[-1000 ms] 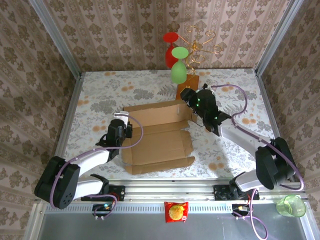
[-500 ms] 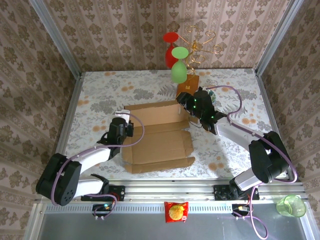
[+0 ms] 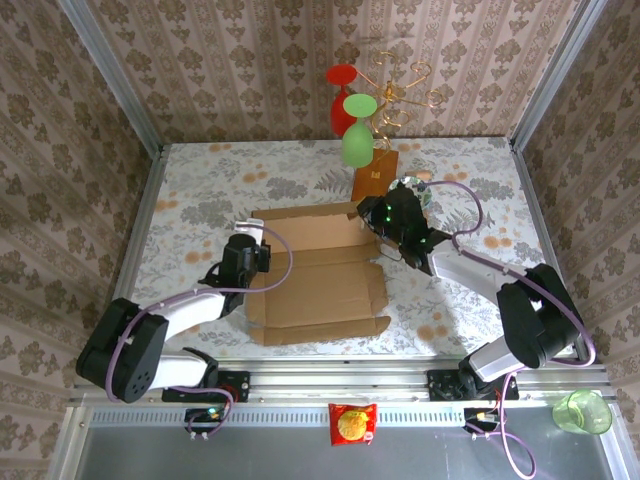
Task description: Fold the paper box
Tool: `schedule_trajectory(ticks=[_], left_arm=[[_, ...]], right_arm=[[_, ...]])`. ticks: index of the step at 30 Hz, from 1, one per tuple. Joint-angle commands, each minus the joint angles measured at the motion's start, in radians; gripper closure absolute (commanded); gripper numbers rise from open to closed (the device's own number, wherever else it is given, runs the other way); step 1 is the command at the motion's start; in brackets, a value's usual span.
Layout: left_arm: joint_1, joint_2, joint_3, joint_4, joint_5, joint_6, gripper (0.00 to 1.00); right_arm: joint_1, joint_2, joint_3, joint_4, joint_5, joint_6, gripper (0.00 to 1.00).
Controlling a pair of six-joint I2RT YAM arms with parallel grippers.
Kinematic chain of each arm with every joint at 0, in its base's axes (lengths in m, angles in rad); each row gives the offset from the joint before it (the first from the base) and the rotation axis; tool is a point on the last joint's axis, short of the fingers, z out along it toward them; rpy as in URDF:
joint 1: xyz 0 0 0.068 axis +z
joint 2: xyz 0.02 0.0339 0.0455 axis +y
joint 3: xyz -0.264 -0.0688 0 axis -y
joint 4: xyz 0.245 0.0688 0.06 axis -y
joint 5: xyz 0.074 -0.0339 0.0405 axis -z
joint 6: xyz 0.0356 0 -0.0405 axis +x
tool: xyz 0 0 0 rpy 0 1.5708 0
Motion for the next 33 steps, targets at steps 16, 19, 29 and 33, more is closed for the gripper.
schedule_trajectory(ticks=[16, 19, 29, 33], left_arm=[[-0.012, 0.005, 0.004, 0.035, -0.028, 0.018, 1.0], [-0.014, 0.006, 0.005, 0.043, -0.032, 0.02, 1.0], [-0.023, 0.022, 0.004, 0.061, -0.044, 0.03, 1.0], [-0.023, 0.023, 0.007, 0.06, -0.043, 0.033, 1.0]], right_arm=[[-0.029, -0.4, -0.34, 0.002, 0.185, -0.079, 0.46], [-0.023, -0.354, -0.387, 0.031, 0.167, -0.085, 0.51], [0.005, -0.033, -0.366, 0.184, 0.13, -0.081, 0.52], [0.0, 0.057, -0.312, 0.191, 0.118, -0.098, 0.51]])
